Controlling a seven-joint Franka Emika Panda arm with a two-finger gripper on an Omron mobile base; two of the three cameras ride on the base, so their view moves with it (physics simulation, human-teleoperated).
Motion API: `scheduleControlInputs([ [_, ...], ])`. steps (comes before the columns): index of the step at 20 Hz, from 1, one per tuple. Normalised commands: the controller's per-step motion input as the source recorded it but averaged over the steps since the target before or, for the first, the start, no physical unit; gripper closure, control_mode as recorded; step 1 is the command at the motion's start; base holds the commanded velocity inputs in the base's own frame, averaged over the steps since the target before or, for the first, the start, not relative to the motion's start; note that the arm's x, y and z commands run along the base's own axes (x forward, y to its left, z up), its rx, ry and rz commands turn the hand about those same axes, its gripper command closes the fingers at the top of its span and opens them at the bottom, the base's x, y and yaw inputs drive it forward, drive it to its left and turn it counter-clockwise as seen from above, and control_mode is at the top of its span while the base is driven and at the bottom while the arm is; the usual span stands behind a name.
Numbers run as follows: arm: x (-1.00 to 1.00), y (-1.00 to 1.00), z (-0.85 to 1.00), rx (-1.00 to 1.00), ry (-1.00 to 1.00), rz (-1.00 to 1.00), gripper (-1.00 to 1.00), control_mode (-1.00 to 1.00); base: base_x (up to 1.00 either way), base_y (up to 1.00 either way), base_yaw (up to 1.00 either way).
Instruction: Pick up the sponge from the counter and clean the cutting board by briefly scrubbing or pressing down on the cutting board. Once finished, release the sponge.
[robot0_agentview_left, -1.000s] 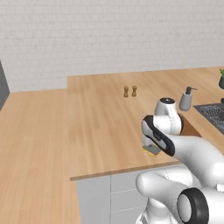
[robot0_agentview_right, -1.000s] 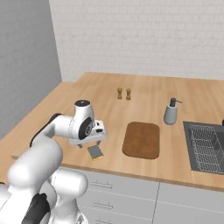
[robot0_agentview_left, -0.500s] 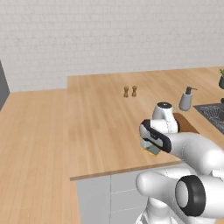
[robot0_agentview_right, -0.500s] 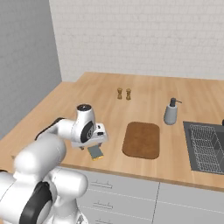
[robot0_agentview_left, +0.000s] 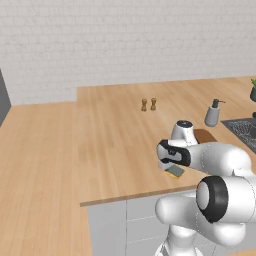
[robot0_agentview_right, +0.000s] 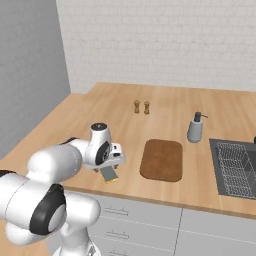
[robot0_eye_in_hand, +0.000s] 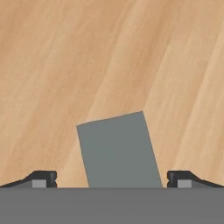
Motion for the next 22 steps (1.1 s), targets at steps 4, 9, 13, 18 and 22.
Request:
scheduleControlInputs([
  [4,0.00,-0.10,-0.11,0.00,0.02,0.02,-1.00,-1.00,0.00,0.00,0.00],
  [9,0.00,-0.01,-0.20,0.00,0.00,0.03,-1.00,-1.00,0.00,0.00,0.00],
  [13,0.00,0.00,-0.25,0.00,0.00,0.02,-1.00,-1.00,0.00,0.00,0.00],
  [18,0.00,0.00,-0.29,0.00,0.00,0.01,-1.00,-1.00,0.00,0.00,0.00],
  [22,0.00,0.00,-0.36,0.00,0.00,0.01,1.00,-1.00,0.00,0.00,0.00],
])
